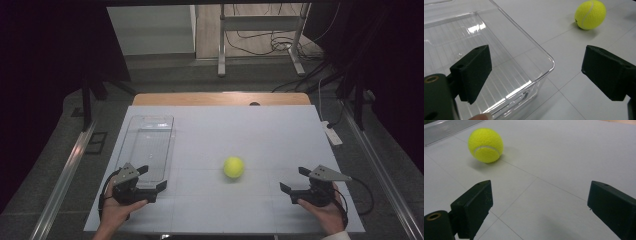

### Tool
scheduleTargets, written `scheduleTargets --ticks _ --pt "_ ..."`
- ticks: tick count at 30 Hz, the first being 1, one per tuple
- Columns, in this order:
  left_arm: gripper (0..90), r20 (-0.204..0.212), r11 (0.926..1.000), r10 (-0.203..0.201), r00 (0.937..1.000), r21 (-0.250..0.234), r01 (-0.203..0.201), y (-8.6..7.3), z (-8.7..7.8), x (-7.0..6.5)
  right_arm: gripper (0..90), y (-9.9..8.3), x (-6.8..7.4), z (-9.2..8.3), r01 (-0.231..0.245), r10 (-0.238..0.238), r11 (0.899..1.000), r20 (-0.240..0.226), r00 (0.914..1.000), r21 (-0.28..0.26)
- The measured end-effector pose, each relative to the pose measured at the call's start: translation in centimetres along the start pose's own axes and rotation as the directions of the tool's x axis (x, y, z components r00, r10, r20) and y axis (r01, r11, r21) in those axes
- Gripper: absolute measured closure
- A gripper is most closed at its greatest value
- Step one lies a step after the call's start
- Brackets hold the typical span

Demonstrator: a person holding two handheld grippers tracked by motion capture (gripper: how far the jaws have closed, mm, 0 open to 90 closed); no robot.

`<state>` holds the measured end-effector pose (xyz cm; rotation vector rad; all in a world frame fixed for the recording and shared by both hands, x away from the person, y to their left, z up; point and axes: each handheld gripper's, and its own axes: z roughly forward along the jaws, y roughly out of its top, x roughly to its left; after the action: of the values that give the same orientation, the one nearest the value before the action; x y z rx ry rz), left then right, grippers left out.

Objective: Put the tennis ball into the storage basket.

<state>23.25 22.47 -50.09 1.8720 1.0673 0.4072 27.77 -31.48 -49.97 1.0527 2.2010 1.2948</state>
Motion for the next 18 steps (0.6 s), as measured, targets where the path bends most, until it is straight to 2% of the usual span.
scheduleTargets --ticks 18 --pt "9.9 -0.003 1.0 0.003 1.0 0.0 -0.003 0.33 0.0 -0.29 7.0 -0.39 -0.1 0.12 -0.01 0.01 1.0 -0.004 0.9999 0.019"
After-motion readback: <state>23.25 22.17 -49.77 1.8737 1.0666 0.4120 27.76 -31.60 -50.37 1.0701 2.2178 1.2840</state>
